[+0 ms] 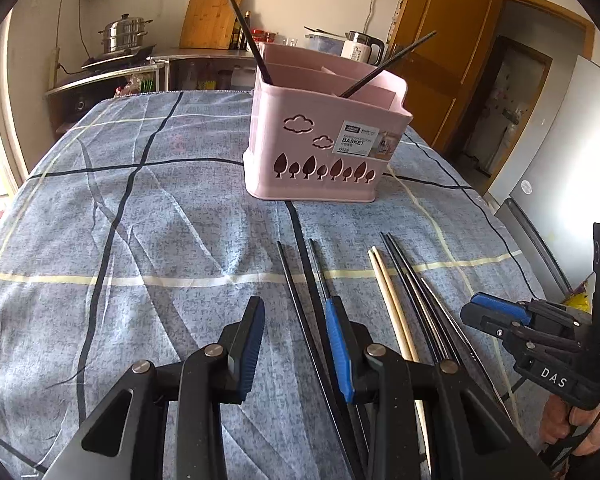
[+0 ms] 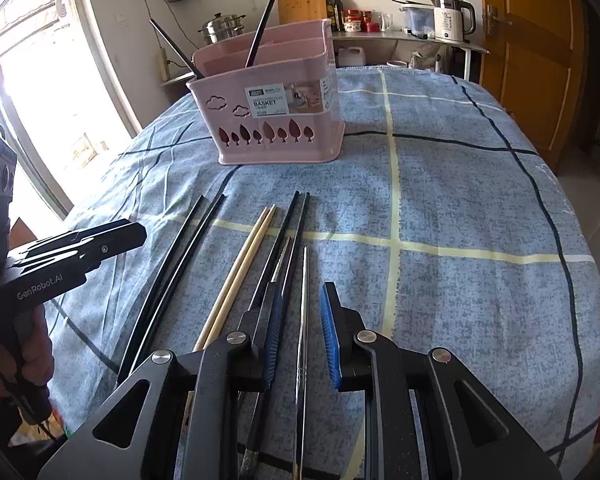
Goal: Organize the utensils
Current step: 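Move both open tools back down to the remaining chopsticks, then close the left tool on a black chopstick while the right tool grasps another, then lift both held chopsticks and carry them over the pink basket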
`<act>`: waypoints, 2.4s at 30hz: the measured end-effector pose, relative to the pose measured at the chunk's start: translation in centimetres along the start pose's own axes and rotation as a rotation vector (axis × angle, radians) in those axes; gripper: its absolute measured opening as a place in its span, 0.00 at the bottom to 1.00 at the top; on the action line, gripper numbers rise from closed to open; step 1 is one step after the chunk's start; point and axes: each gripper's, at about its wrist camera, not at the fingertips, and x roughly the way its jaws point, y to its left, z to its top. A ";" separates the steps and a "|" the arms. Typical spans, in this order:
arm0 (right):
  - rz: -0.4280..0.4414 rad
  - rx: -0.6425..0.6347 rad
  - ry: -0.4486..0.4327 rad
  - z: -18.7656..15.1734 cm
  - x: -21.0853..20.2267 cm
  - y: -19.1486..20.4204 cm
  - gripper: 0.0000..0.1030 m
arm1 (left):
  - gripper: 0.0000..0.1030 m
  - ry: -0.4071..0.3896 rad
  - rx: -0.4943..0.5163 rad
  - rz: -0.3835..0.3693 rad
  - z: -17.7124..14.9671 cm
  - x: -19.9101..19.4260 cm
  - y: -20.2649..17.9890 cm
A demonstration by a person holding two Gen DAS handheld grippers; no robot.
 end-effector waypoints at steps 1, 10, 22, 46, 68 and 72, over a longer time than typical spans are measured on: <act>-0.002 -0.002 0.008 0.1 0.4 0.0 0.20 | 0.31 0.008 -0.003 -0.001 0.1 0.5 0.1; -0.024 -0.007 0.057 0.8 2.6 -0.4 0.14 | 0.31 0.047 -0.009 0.021 1.3 3.2 0.2; -0.060 -0.020 0.075 1.4 3.2 -0.5 0.05 | 0.24 0.089 0.064 0.131 2.1 5.4 -1.0; -0.018 0.044 0.018 4.4 0.2 -1.0 0.04 | 0.04 0.000 0.133 0.037 6.1 0.4 -2.9; -0.032 0.048 -0.210 9.7 -7.8 -1.5 0.04 | 0.04 -0.243 0.119 -0.009 12.2 -9.1 -2.0; -0.032 0.048 -0.199 9.1 -7.8 -1.5 0.04 | 0.04 -0.244 0.111 -0.010 11.7 -9.5 -1.9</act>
